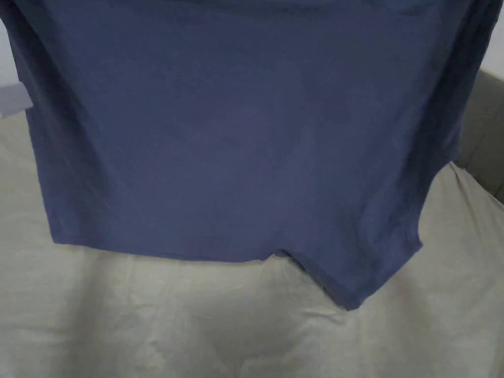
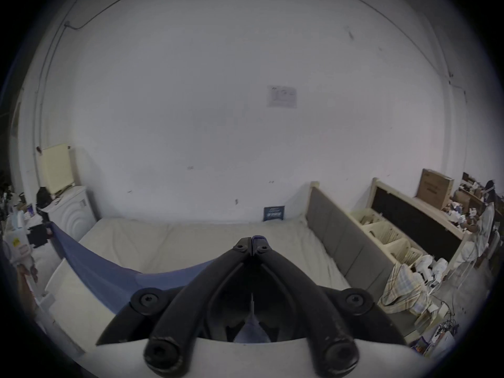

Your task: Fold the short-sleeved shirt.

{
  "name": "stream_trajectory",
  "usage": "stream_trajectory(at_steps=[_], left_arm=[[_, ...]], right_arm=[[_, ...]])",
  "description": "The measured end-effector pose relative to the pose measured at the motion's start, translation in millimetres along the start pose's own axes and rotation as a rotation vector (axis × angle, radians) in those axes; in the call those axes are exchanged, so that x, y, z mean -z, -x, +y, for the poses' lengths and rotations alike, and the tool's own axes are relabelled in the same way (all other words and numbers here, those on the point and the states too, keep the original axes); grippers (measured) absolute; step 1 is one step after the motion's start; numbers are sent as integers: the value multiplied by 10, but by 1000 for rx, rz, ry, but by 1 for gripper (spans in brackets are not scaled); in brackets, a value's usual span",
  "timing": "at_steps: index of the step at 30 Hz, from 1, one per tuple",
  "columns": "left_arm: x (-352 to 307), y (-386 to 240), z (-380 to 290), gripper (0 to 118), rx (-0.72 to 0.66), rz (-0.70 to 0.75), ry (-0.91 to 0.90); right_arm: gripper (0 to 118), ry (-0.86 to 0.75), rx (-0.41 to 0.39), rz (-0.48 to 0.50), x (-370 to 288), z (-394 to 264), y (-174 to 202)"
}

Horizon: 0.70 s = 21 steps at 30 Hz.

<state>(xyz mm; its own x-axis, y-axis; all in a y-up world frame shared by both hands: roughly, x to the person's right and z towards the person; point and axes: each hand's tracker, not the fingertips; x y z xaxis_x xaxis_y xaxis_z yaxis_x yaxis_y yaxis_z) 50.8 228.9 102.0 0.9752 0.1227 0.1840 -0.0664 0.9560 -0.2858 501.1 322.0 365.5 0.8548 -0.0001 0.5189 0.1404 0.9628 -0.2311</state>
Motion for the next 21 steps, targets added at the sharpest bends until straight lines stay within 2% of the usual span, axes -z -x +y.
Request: stream_trajectory(at_steps=[2, 7, 16, 20, 21], left_arm=[[164, -130, 252, 7, 70, 62, -20], [653, -363, 783, 7, 56, 122, -30], [1533, -599, 1030, 7, 105, 216, -125], [1871, -484, 1056, 7, 16, 199, -157], [1922, -447, 1056, 7, -22, 186, -169]], right_arm=[[0, -22, 1, -27, 172, 171, 102], [0, -83, 18, -70, 663, 649, 420], [0, -255, 16, -124, 1337, 1340, 900], [0, -371, 23, -132, 1440, 1468, 996], [0, -401, 30, -141, 1943, 1473, 1354]])
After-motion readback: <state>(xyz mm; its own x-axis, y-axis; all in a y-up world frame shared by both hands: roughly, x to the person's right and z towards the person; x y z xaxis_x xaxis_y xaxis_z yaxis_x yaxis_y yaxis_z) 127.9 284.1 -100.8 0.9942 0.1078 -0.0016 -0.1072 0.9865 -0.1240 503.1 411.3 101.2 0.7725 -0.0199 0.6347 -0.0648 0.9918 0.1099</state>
